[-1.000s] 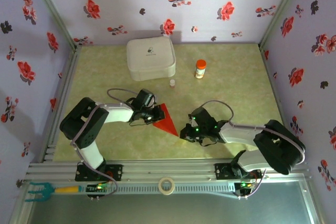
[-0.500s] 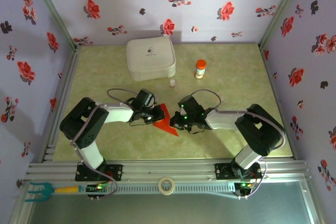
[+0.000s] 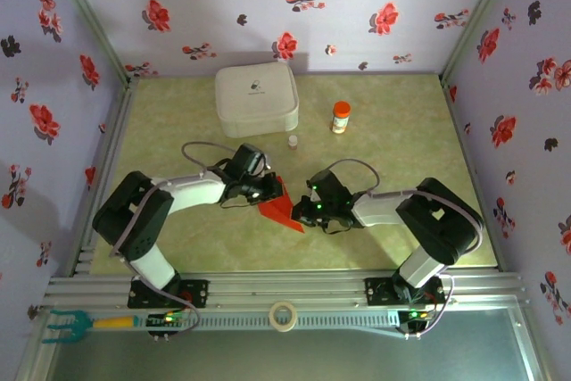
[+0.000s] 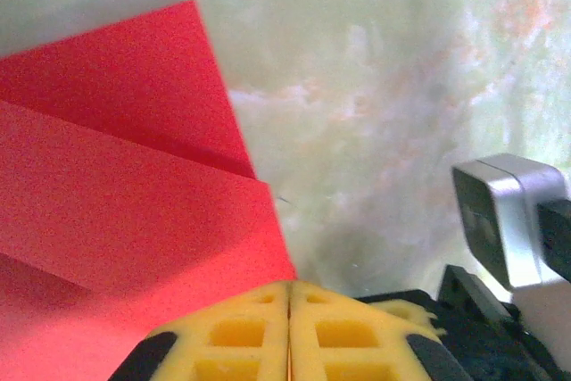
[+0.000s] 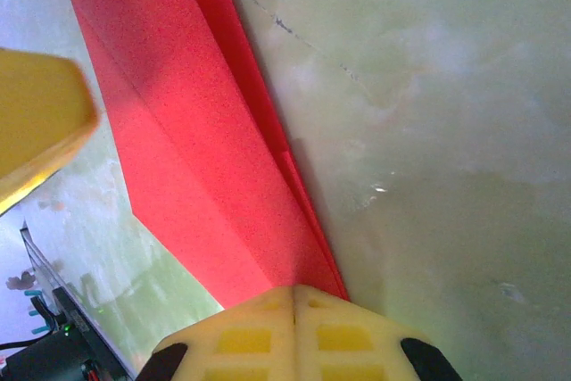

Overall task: Fold a paper plane with a square sheet of paper (pick it up from the middle)
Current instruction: Fourth fold the wing at the center of the table.

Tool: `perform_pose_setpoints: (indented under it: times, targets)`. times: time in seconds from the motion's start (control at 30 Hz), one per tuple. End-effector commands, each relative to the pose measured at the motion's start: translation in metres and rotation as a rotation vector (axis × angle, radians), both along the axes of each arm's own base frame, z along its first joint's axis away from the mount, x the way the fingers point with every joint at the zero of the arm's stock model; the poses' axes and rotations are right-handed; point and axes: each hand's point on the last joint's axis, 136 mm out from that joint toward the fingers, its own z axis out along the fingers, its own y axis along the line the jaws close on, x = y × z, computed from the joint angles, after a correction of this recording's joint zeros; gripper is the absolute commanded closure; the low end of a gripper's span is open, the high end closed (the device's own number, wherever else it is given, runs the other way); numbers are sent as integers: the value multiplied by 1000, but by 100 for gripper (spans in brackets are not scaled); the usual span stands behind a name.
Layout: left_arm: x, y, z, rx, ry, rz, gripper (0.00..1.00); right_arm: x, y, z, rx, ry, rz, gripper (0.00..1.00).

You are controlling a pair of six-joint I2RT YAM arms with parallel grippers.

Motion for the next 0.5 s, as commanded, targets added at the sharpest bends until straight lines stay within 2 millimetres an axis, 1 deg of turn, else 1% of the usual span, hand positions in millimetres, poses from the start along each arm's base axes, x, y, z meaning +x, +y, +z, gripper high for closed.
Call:
perform_pose_setpoints:
  times: [0.0,0.13,0.2,0.3,0.37,0.47]
  targets:
    - [-14,-5,-7,6,39,6,92,-18,-35,-37,-162,96,-57,100]
    - [-23,-14,-23,-6,74,7,92,-18,-34,-39,-152,100,-63,100]
    - [-24,-15,-30,13,85,5,92,-20,-35,-42,-156,105,-64,100]
    - [-22,-5,-45,50,106,37,93,-22,-37,-45,-161,113,-67,100]
    - [-19,4,-55,81,115,60,93,-24,-39,-47,-167,118,-65,100]
    - [-12,16,-60,102,112,77,93,-26,-39,-48,-174,120,-58,100]
